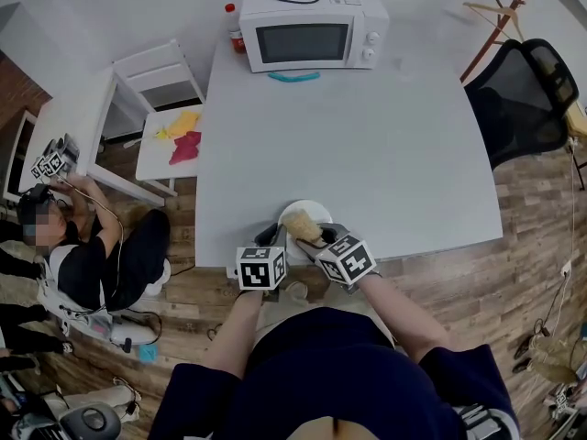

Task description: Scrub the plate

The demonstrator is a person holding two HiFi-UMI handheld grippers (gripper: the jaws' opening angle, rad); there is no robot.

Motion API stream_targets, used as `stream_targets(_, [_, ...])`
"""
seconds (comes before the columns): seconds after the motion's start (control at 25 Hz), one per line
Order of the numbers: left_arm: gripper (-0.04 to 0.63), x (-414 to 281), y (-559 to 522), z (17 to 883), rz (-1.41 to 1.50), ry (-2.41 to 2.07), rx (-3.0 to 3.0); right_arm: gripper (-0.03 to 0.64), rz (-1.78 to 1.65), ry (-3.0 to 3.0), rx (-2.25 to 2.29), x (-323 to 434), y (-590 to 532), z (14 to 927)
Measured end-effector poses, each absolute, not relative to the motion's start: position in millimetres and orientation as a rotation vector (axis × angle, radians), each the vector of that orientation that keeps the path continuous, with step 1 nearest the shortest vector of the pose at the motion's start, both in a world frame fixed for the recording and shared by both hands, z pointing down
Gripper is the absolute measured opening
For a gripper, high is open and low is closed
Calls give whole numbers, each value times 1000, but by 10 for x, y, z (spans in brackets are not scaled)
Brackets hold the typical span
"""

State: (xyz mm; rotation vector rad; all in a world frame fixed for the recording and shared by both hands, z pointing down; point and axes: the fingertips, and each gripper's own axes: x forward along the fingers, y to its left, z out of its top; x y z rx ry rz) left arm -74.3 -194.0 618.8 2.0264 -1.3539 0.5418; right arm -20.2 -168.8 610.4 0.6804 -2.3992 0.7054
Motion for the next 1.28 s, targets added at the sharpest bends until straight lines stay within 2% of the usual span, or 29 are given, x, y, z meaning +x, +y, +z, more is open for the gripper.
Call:
stream_targets(0.76, [57, -749, -2011, 6239, 550, -1370, 2013, 179, 663, -2313, 502, 53, -1221, 6359])
stream_targets(1.28, [57, -765, -2029, 6328, 590, -1366, 2012, 179, 685, -2245, 633, 505, -1421, 6452])
